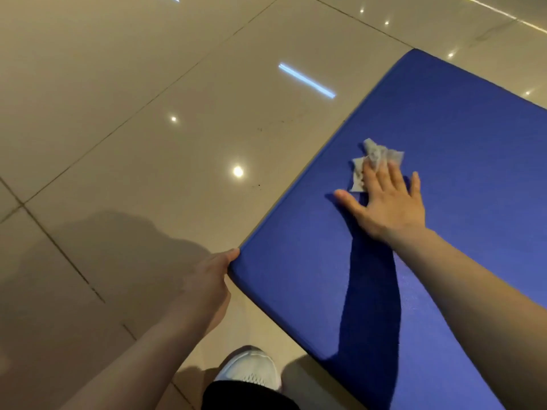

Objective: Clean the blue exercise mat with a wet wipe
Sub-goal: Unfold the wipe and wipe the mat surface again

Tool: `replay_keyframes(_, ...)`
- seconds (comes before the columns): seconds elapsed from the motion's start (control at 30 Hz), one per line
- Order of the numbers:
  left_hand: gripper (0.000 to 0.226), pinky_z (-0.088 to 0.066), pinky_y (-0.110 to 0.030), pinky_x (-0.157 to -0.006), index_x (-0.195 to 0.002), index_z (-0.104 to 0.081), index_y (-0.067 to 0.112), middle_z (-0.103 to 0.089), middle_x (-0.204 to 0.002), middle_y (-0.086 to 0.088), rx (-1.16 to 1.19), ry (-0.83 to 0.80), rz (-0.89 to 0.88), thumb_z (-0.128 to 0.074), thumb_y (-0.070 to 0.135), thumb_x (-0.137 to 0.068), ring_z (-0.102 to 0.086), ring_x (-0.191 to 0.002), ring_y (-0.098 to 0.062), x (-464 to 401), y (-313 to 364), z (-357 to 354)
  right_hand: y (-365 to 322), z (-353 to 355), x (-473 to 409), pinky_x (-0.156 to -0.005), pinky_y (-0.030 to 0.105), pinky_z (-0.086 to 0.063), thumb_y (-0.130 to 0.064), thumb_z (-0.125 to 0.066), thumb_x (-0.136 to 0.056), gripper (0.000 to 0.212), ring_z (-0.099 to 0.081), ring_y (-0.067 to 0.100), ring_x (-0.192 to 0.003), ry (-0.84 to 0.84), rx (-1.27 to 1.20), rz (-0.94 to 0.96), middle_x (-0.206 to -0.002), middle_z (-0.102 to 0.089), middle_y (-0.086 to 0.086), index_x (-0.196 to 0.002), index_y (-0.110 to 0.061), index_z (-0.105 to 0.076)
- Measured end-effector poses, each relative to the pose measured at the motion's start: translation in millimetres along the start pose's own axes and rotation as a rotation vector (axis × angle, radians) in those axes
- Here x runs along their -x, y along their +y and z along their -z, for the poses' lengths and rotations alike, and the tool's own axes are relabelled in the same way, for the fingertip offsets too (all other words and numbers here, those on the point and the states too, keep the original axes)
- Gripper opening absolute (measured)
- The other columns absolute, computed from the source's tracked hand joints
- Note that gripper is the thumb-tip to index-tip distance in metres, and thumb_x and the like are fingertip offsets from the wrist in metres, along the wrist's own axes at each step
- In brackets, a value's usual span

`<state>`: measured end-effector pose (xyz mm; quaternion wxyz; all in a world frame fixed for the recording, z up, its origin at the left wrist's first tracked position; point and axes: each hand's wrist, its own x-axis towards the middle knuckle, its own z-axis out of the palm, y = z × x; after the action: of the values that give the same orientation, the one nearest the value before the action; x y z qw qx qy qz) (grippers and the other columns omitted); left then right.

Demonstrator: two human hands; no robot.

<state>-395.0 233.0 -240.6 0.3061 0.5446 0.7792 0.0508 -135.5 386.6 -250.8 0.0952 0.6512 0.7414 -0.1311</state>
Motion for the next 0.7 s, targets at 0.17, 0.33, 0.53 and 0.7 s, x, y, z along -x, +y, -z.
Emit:
replay_keyframes(0.17, 0.028, -0.034, -0.001, -0.068, -0.090, -0.053, 0.022, -0.049, -0.084, 0.005, 0.223, -0.015, 0.021, -0.039, 0.000, -0.101, -0.048, -0.090, -0.011, 2.0, 21.9, 6.3, -26.9, 5.3, -15.2, -0.120, 0.051, 0.007, -0.090, -0.003, -0.074, 0.110, 0.014, 0.019, -0.150, -0.025, -0.111, -0.085, -0.164, 0.012, 0.003, -0.157, -0.019, 0.002)
replay_keyframes(0.33, 0.034, -0.030, -0.010, -0.065, -0.104, -0.059, 0.024, -0.057, -0.099, 0.004, 0.067, -0.053, -0.017, -0.041, -0.003, -0.099, -0.044, -0.096, -0.011, 1.5, 17.5, 5.3, -70.2, -33.9, 75.3, -0.119, 0.052, 0.008, -0.087, -0.002, -0.079, 0.103, 0.015, 0.019, -0.149, -0.031, -0.059, 0.371, -0.164, 0.009, -0.002, -0.157, -0.020, -0.005)
replay_keyframes(0.53, 0.046, -0.027, -0.015, -0.085, -0.139, -0.049, 0.008, -0.055, -0.132, -0.012, 0.199, -0.029, 0.158, -0.034, -0.006, -0.098, -0.050, -0.119, -0.020, 6.3, 14.6, 2.5, -51.9, -22.8, 57.3, -0.117, 0.056, 0.004, -0.087, 0.010, -0.076, 0.105, -0.005, 0.016, -0.150, 0.012, 0.099, 0.451, -0.163, -0.012, -0.003, -0.155, -0.023, -0.017)
replay_keyframes(0.7, 0.043, -0.026, -0.014, -0.093, -0.142, -0.045, 0.009, -0.052, -0.133, -0.009, 0.213, -0.077, 0.116, -0.035, 0.002, -0.101, -0.047, -0.125, -0.020, 10.8, 15.2, 6.3, -22.1, 15.7, -19.6, -0.116, 0.054, 0.016, -0.090, 0.007, -0.070, 0.107, 0.016, 0.014, -0.149, -0.043, 0.171, 0.113, -0.163, 0.013, -0.008, -0.156, -0.026, 0.007)
